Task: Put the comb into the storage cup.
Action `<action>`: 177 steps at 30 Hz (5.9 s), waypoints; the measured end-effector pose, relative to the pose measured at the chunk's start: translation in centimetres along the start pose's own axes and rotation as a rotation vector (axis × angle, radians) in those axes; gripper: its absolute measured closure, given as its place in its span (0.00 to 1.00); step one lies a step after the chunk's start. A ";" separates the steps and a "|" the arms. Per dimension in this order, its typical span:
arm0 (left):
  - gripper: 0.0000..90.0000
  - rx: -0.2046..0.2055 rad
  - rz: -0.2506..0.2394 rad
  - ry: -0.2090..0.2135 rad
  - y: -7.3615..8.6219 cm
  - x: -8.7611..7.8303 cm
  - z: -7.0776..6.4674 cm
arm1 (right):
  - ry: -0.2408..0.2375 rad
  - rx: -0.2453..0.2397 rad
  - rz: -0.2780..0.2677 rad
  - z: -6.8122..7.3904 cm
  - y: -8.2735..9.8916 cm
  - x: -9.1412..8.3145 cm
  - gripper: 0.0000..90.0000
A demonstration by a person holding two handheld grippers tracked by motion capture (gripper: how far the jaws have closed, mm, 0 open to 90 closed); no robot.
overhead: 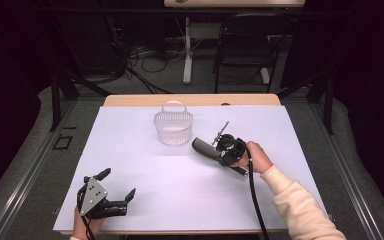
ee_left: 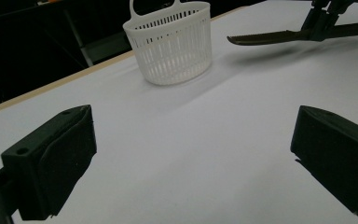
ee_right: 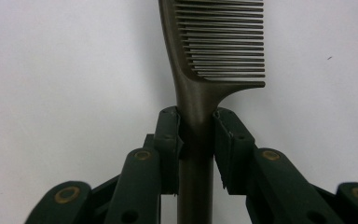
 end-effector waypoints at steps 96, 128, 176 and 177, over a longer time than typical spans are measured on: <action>0.00 -0.002 0.010 0.004 0.1 0.3 -0.1 | 0.066 0.045 -0.441 -0.3 -1.7 -4.6 0.80; 0.01 -0.002 0.006 -0.003 0.1 0.3 0.0 | 0.107 0.057 -0.515 -1.3 -3.7 -5.8 0.80; 0.01 -0.006 -0.005 -0.009 0.0 0.2 0.0 | 0.116 0.006 -0.534 -1.6 -8.4 -7.4 0.80; 0.01 -0.004 -0.005 -0.007 0.0 0.2 0.0 | 0.116 0.009 -0.536 -1.5 -8.5 -7.5 0.80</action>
Point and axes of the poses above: each handheld gripper's, and its own axes: x roughly forward along the jaws, y roughly out of its underside, z roughly to its left, the point moved 9 cm from there along x, roughly forward along the jaws, and after that the axes turned 1 degree about y, right-handed, at the moved point
